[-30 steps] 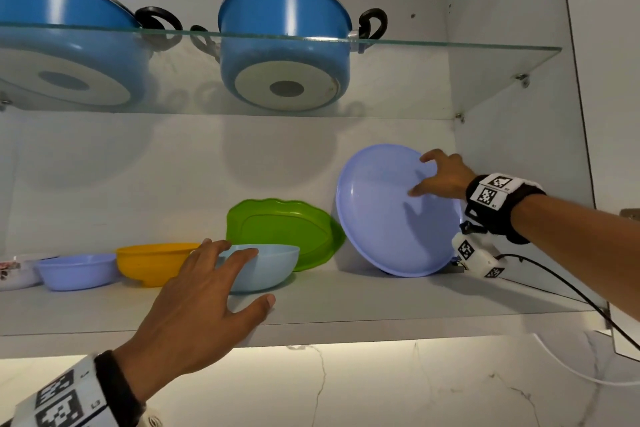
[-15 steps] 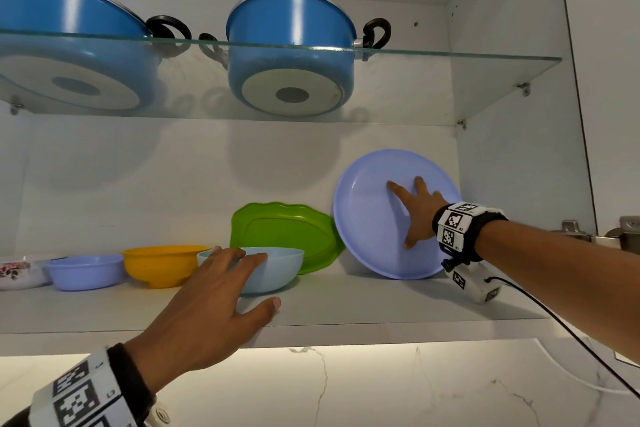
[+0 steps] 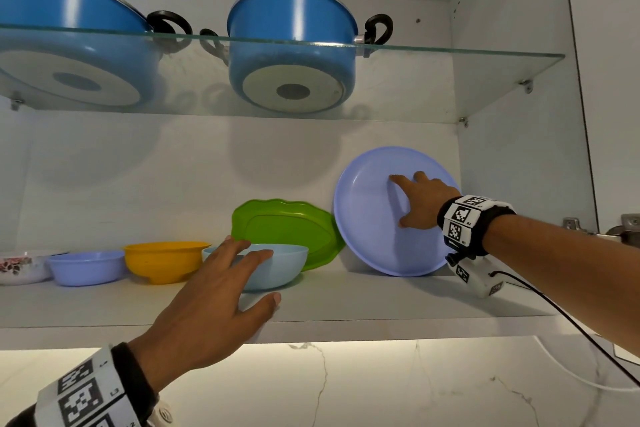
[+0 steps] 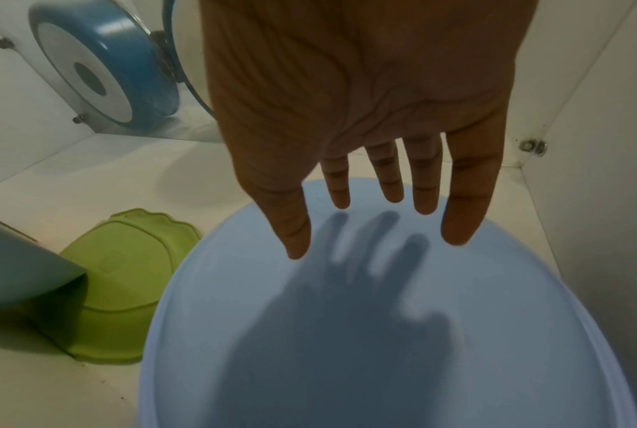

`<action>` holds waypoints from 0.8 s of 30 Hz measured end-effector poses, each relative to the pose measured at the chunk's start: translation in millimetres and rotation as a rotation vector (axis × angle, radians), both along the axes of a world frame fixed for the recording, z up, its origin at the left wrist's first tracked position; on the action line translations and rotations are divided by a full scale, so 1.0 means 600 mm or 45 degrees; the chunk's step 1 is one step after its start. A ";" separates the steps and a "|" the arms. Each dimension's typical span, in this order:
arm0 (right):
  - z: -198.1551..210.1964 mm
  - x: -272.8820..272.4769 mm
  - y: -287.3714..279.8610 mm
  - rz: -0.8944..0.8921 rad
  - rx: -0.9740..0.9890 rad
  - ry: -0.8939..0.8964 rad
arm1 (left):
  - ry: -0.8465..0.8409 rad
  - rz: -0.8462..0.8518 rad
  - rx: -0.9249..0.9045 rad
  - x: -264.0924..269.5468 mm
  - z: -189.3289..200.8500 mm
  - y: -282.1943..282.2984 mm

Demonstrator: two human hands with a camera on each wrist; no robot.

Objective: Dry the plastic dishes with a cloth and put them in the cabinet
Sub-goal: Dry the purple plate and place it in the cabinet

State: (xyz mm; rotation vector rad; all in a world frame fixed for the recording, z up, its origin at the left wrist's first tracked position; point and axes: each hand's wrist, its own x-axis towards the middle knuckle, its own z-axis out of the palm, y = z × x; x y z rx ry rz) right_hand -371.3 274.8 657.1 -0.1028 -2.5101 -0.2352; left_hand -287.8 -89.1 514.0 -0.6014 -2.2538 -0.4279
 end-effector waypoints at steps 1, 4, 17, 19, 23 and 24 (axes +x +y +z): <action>0.002 0.004 -0.004 -0.008 0.006 0.015 | 0.002 -0.003 -0.002 0.001 0.000 0.000; 0.012 0.019 -0.017 -0.033 0.062 0.079 | 0.026 -0.030 0.034 -0.001 -0.004 0.000; 0.026 0.127 -0.119 0.058 0.170 0.073 | 0.271 -0.171 0.124 0.032 -0.018 -0.016; 0.021 0.156 -0.145 0.116 0.170 0.064 | 0.293 -0.191 0.132 0.049 -0.027 -0.024; -0.010 0.216 -0.201 0.237 0.141 0.065 | 0.334 -0.234 0.123 0.095 -0.059 -0.041; -0.025 0.232 -0.218 0.274 0.117 0.071 | 0.320 -0.239 0.112 0.109 -0.071 -0.048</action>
